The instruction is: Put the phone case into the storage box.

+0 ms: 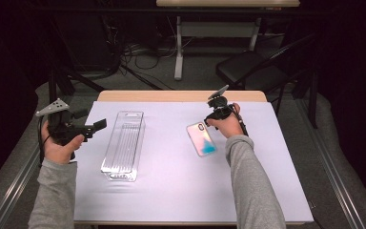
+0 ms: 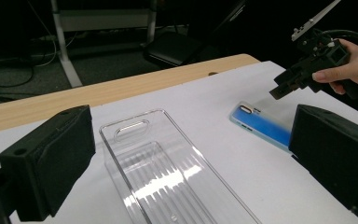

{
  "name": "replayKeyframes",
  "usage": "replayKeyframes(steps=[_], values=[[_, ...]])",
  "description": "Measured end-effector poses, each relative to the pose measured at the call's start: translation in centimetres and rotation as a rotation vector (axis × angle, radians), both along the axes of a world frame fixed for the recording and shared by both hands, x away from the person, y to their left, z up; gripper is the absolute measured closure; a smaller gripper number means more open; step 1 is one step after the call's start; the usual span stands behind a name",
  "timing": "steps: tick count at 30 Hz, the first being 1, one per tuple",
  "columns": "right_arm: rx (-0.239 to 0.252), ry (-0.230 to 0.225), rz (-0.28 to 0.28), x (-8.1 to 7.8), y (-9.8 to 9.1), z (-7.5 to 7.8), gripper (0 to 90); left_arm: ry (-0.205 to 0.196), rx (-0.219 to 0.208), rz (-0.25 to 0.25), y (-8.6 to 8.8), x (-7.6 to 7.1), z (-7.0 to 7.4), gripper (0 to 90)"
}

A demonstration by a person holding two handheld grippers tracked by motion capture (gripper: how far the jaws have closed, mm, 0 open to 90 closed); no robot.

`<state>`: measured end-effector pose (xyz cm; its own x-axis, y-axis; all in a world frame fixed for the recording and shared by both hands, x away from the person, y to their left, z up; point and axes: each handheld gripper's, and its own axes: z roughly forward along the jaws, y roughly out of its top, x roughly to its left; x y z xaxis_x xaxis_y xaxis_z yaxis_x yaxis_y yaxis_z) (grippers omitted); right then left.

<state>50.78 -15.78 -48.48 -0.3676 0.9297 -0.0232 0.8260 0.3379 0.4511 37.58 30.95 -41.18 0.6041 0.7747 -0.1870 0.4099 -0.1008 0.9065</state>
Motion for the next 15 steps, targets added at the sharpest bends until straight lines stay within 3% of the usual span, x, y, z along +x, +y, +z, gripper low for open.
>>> replayKeyframes(steps=[5, 7, 13, 14, 15], values=[[0.001, 0.047, 0.022, -0.03, -0.13, -0.33, 43.5, 0.000, -0.001, 0.000, 0.06, 0.04, -0.01, 0.6], [-0.002, 0.093, 0.017, -0.08, -0.16, -0.18, 45.4, 0.003, 0.001, 0.000, 0.03, 0.06, -0.04, 0.6], [0.005, 0.151, -0.006, -0.37, -0.19, -0.79, 49.3, 0.008, 0.005, -0.002, -0.08, 0.13, -0.11, 0.6], [0.010, 0.153, 0.024, -0.30, -0.30, -0.95, 50.0, 0.009, 0.005, -0.003, -0.07, 0.14, -0.12, 0.6], [0.020, 0.166, 0.016, -0.37, -0.19, -1.05, 50.2, 0.011, 0.005, -0.003, -0.07, 0.15, -0.13, 0.8]])
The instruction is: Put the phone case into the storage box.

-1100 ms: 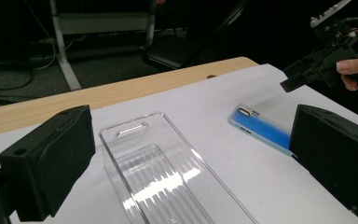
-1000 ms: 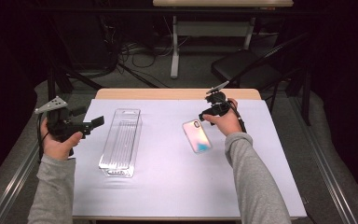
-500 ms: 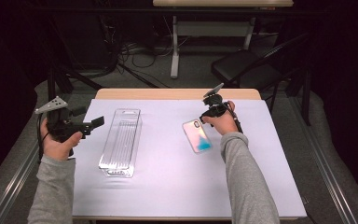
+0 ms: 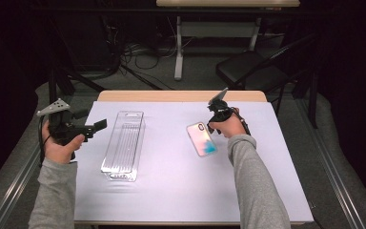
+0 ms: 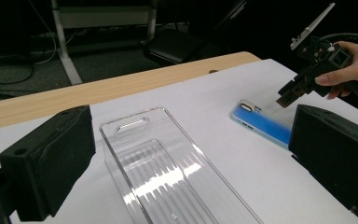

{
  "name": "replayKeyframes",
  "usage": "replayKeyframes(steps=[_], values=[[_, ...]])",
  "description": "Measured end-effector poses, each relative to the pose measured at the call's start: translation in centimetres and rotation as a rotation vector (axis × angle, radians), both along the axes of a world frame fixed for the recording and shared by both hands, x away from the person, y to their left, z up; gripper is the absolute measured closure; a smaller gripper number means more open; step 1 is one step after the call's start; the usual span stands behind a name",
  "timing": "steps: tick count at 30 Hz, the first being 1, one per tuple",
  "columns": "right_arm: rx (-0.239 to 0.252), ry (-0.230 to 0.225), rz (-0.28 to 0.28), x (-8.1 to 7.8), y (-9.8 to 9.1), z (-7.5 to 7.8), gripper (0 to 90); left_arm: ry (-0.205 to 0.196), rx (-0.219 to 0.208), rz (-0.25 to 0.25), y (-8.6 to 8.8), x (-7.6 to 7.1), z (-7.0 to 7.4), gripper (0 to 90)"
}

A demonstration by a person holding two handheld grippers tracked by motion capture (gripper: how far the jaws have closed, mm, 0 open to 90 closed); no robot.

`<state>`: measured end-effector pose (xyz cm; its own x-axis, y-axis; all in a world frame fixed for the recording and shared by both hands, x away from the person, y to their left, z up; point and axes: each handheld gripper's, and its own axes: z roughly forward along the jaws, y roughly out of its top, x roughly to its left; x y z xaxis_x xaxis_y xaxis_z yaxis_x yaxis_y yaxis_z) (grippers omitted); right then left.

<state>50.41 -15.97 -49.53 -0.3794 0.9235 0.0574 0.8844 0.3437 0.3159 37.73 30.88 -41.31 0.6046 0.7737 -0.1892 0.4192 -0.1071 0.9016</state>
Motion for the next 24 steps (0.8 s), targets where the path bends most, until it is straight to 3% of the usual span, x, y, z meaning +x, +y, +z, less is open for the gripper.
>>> replayKeyframes(steps=[4, 7, 10, 11, 12, 15, 24], values=[[-0.022, 0.040, 0.017, -0.2, 0.7, -0.2, 51.4, 0.006, 0.001, -0.003, 0.0, 0.1, -0.1, 0.8], [-0.036, 0.032, 0.064, -0.2, 1.0, -0.6, 53.6, 0.009, -0.001, -0.003, -0.1, 0.1, -0.2, 0.8], [-0.043, 0.064, 0.065, -0.4, 1.5, -0.9, 55.2, 0.011, 0.001, -0.006, 0.0, 0.1, -0.2, 0.8], [-0.056, 0.067, 0.091, -0.3, 1.5, -1.0, 56.0, 0.012, 0.000, -0.005, 0.0, 0.1, -0.2, 0.8], [-0.049, 0.084, 0.060, -0.4, 1.8, -1.1, 58.6, 0.013, 0.000, -0.005, 0.1, 0.1, -0.2, 0.9], [-0.073, 0.089, 0.092, -0.4, 1.9, -1.5, 60.6, 0.013, -0.002, -0.004, 0.1, 0.1, -0.2, 1.1], [-0.103, 0.116, 0.079, -0.4, 2.3, -2.2, 66.1, 0.016, -0.001, -0.005, 0.1, 0.2, -0.3, 1.1]])
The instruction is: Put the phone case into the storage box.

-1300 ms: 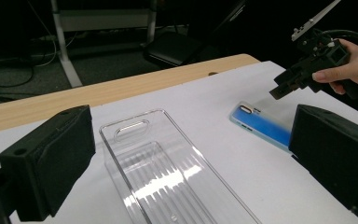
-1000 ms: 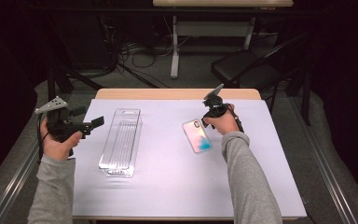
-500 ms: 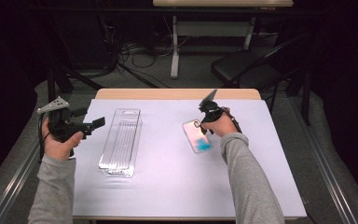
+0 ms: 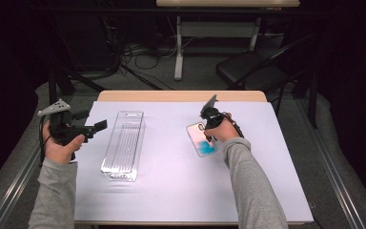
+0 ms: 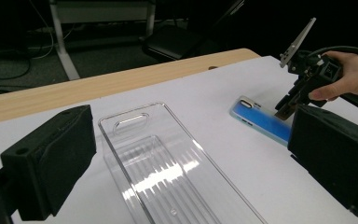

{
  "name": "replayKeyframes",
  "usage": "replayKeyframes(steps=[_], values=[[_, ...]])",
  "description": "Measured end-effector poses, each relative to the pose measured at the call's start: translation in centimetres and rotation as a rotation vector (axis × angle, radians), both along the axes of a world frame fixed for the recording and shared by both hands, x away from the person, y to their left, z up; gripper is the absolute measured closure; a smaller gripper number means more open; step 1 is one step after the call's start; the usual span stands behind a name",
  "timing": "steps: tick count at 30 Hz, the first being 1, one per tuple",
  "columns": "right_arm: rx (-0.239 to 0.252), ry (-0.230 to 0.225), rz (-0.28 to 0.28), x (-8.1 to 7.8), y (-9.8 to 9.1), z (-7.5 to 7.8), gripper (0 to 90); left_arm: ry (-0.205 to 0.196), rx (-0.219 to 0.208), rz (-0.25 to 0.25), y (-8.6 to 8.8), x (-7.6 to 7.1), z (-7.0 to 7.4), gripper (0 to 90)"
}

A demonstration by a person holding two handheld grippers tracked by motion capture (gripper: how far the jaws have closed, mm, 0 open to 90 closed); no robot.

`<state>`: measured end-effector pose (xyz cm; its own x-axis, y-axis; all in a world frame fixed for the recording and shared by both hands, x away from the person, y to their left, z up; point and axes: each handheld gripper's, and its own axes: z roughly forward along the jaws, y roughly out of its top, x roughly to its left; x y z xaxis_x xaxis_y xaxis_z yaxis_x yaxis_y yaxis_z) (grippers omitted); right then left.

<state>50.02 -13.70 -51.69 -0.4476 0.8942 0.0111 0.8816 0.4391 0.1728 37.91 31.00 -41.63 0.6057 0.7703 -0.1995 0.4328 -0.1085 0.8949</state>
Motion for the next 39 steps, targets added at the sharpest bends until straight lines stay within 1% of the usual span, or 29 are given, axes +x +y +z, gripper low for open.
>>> replayKeyframes(steps=[2, 3, 6, 8, 9, 10, 14, 16, 18, 20, 21, 24, 25, 27, 29, 30, 32, 34, 35, 36, 37, 38, 39], values=[[-0.009, -0.002, 0.010, 0.10, -0.03, -0.07, 66.9, 0.001, 0.000, 0.000, 0.02, 0.00, 0.00, 1.1], [-0.006, -0.005, -0.003, 0.09, 0.00, -0.20, 68.4, 0.001, -0.001, 0.001, 0.02, 0.00, -0.01, 1.1], [-0.005, -0.003, -0.009, 0.12, -0.01, -0.24, 69.8, 0.001, -0.004, 0.005, 0.04, 0.00, -0.05, 1.1], [0.000, 0.004, -0.027, 0.11, 0.00, -0.30, 71.1, 0.001, -0.004, 0.005, 0.06, 0.01, -0.06, 1.1], [0.003, 0.005, -0.021, 0.17, -0.06, -0.33, 71.7, 0.002, -0.003, 0.005, 0.07, 0.01, -0.06, 1.1], [0.004, 0.010, -0.033, 0.13, 0.00, -0.33, 72.3, 0.002, -0.003, 0.003, 0.08, 0.03, -0.07, 1.1], [0.013, 0.009, -0.035, 0.20, -0.05, -0.39, 74.1, 0.003, -0.004, 0.002, 0.10, 0.05, -0.12, 1.3], [0.020, 0.020, -0.040, 0.28, -0.15, -0.38, 74.5, 0.004, -0.004, 0.004, 0.11, 0.06, -0.15, 1.5], [0.026, 0.018, -0.042, 0.28, -0.19, -0.44, 74.6, 0.004, -0.004, 0.005, 0.14, 0.08, -0.18, 1.5], [0.026, 0.026, -0.053, 0.30, -0.19, -0.46, 74.6, 0.003, -0.003, 0.004, 0.15, 0.09, -0.19, 1.5], [0.035, 0.027, -0.056, 0.30, -0.23, -0.50, 74.8, 0.003, -0.003, 0.004, 0.15, 0.09, -0.19, 1.5], [0.036, 0.030, -0.064, 0.33, -0.27, -0.50, 75.2, 0.003, -0.007, 0.004, 0.14, 0.04, -0.15, 1.5], [0.038, 0.040, -0.077, 0.33, -0.26, -0.47, 75.6, 0.003, -0.007, 0.003, 0.16, 0.04, -0.14, 1.5], [0.045, 0.038, -0.080, 0.34, -0.28, -0.54, 75.7, 0.001, -0.010, 0.004, 0.20, 0.05, -0.15, 1.5], [0.042, 0.050, -0.078, 0.43, -0.38, -0.51, 76.5, 0.002, -0.013, 0.007, 0.26, 0.04, -0.16, 1.5], [0.053, 0.041, -0.081, 0.42, -0.42, -0.63, 76.6, 0.003, -0.015, 0.009, 0.29, 0.03, -0.16, 1.5], [0.053, 0.052, -0.092, 0.43, -0.41, -0.64, 76.7, 0.003, -0.014, 0.010, 0.36, 0.03, -0.15, 1.5], [0.064, 0.044, -0.097, 0.43, -0.43, -0.81, 77.2, 0.003, -0.013, 0.009, 0.43, 0.04, -0.15, 1.5], [0.045, 0.063, -0.092, 0.49, -0.44, -0.67, 77.4, 0.003, -0.013, 0.011, 0.44, 0.04, -0.16, 1.5], [0.056, 0.055, -0.092, 0.48, -0.47, -0.82, 77.9, 0.003, -0.014, 0.011, 0.46, 0.04, -0.16, 1.5], [0.054, 0.060, -0.094, 0.49, -0.46, -0.82, 78.2, 0.003, -0.014, 0.011, 0.47, 0.04, -0.16, 1.5], [0.063, 0.061, -0.107, 0.46, -0.42, -0.87, 78.4, 0.002, -0.015, 0.012, 0.49, 0.03, -0.16, 1.6], [0.066, 0.056, -0.105, 0.49, -0.47, -0.90, 78.8, 0.002, -0.018, 0.013, 0.49, 0.02, -0.17, 1.8]])
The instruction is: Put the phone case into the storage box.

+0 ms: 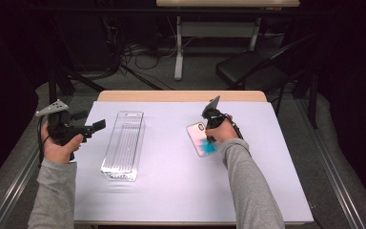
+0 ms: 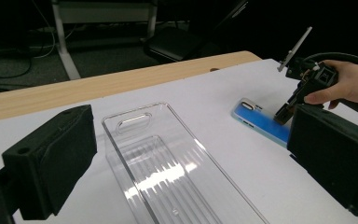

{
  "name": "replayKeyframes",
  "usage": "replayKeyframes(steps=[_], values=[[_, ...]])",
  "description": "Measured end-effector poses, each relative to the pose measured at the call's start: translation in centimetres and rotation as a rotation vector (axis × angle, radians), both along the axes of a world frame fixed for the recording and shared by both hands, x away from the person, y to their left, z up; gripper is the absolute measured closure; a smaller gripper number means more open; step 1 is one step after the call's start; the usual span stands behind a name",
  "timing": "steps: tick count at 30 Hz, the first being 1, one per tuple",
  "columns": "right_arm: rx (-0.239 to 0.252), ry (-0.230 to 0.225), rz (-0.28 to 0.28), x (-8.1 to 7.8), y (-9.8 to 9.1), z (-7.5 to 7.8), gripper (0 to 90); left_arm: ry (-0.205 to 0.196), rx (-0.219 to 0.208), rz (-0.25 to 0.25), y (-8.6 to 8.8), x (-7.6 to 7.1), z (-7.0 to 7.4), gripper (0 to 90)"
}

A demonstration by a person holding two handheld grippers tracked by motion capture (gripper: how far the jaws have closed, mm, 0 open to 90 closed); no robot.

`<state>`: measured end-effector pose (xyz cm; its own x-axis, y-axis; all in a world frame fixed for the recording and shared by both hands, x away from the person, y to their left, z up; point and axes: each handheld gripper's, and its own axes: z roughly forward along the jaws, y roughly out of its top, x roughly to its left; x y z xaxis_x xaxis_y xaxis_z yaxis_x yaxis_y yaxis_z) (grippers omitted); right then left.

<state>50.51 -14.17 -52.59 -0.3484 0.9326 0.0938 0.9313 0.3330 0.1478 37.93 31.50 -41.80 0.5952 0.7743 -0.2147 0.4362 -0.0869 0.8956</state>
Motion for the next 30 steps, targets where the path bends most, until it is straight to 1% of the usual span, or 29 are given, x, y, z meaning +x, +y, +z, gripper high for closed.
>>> replayKeyframes(steps=[1, 2, 4, 5, 6, 8, 9, 16, 21, 22, 23, 26, 27, 30], values=[[-0.002, 0.012, -0.011, 0.01, -0.05, 0.09, 79.4, -0.001, 0.000, -0.001, 0.04, 0.01, 0.00, 1.8], [0.004, 0.002, -0.002, 0.07, -0.20, 0.00, 80.2, -0.002, -0.001, 0.000, 0.07, 0.00, 0.00, 1.9], [0.022, 0.006, -0.030, 0.01, -0.35, -0.01, 82.3, -0.002, -0.003, 0.003, 0.13, -0.03, 0.02, 1.9], [0.021, 0.004, -0.016, 0.08, -0.51, -0.02, 83.4, -0.002, -0.005, 0.004, 0.16, -0.03, 0.02, 1.8], [0.025, 0.000, -0.015, 0.09, -0.61, -0.05, 84.1, -0.002, -0.003, 0.004, 0.20, -0.04, 0.03, 1.9], [0.015, 0.016, -0.017, 0.08, -0.71, 0.06, 85.7, -0.001, -0.006, 0.005, 0.21, -0.04, 0.01, 1.9], [0.030, 0.003, -0.022, 0.06, -0.74, -0.05, 86.3, -0.001, -0.006, 0.004, 0.21, -0.03, 0.00, 1.9], [0.026, 0.011, -0.029, 0.10, -0.74, -0.01, 86.9, 0.003, -0.004, 0.008, 0.26, 0.01, -0.08, 1.9], [0.004, 0.029, -0.025, 0.17, -0.74, 0.16, 87.1, 0.004, -0.007, 0.011, 0.35, 0.02, -0.12, 1.9], [0.024, 0.012, -0.029, 0.13, -0.77, 0.00, 87.1, 0.004, -0.009, 0.011, 0.35, 0.03, -0.14, 1.9], [0.026, 0.015, -0.035, 0.12, -0.76, 0.01, 87.1, 0.004, -0.009, 0.011, 0.35, 0.03, -0.15, 1.9], [0.018, 0.020, -0.034, 0.14, -0.74, 0.06, 87.1, 0.005, -0.008, 0.012, 0.34, 0.05, -0.17, 1.9], [0.025, 0.018, -0.042, 0.10, -0.73, 0.03, 87.1, 0.005, -0.008, 0.012, 0.35, 0.05, -0.16, 1.9], [0.018, 0.022, -0.035, 0.14, -0.77, 0.10, 87.2, 0.005, -0.007, 0.012, 0.37, 0.04, -0.15, 1.9]])
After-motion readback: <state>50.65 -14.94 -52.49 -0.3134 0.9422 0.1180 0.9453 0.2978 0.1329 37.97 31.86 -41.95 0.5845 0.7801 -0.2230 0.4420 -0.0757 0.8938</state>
